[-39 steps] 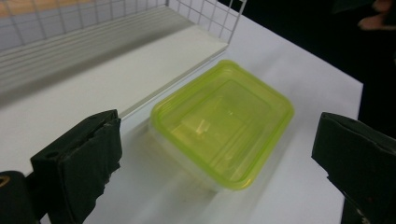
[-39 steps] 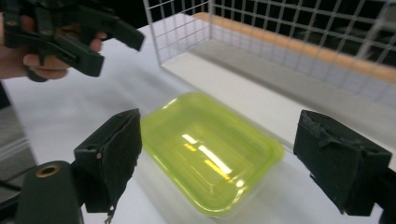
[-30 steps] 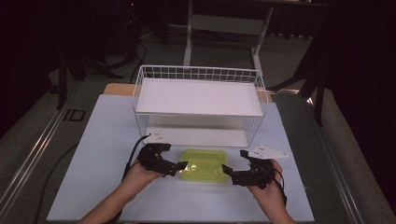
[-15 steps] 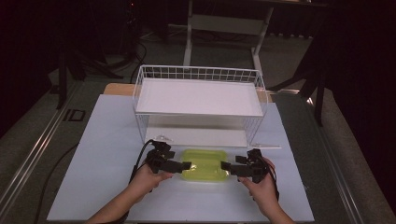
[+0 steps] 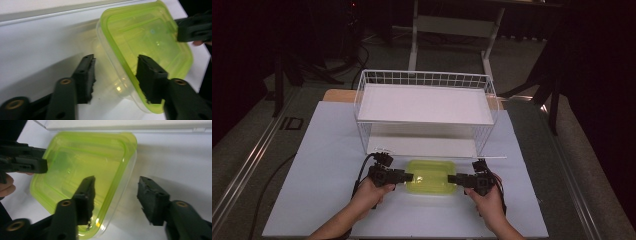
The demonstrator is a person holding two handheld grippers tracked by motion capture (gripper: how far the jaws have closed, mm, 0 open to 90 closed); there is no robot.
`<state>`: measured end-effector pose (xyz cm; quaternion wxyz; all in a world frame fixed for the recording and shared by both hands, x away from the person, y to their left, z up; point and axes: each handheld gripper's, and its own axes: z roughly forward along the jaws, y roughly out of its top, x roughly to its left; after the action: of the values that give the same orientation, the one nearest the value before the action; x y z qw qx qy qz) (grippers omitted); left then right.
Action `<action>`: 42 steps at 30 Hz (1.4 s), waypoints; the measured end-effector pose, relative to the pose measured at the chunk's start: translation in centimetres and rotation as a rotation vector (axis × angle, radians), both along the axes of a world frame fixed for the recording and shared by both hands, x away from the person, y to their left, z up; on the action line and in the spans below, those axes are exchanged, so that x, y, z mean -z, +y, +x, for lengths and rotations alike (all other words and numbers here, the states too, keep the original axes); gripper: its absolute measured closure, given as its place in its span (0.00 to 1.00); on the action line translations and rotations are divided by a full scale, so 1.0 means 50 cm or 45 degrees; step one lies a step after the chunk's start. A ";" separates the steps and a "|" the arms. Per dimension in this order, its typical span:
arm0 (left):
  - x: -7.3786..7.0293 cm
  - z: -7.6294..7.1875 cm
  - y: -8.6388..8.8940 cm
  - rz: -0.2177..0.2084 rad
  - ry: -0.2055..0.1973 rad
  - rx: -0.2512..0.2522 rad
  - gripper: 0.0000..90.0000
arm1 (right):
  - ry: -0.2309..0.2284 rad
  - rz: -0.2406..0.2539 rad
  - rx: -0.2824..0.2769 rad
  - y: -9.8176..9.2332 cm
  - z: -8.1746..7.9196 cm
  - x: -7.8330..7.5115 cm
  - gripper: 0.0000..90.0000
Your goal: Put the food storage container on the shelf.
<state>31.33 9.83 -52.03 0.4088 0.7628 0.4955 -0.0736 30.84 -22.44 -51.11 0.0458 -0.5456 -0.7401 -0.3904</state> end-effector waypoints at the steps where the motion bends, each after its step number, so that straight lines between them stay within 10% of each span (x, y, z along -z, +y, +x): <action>1: 0.000 0.000 0.000 -0.004 0.004 -0.001 0.58 | 0.000 0.000 0.000 0.000 0.000 0.000 0.58; 6: -0.010 -0.004 -0.007 0.009 0.000 0.002 0.73 | 0.030 0.024 -0.013 -0.001 -0.003 -0.003 0.76; 42: -0.017 -0.074 -0.009 -0.047 -0.054 -0.108 0.85 | -0.076 -0.056 0.081 0.016 -0.058 -0.025 0.86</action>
<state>27.62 9.37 -51.19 0.4361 0.7348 0.5173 -0.0491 27.93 -21.64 -49.86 -0.0008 -0.5577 -0.7319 -0.3914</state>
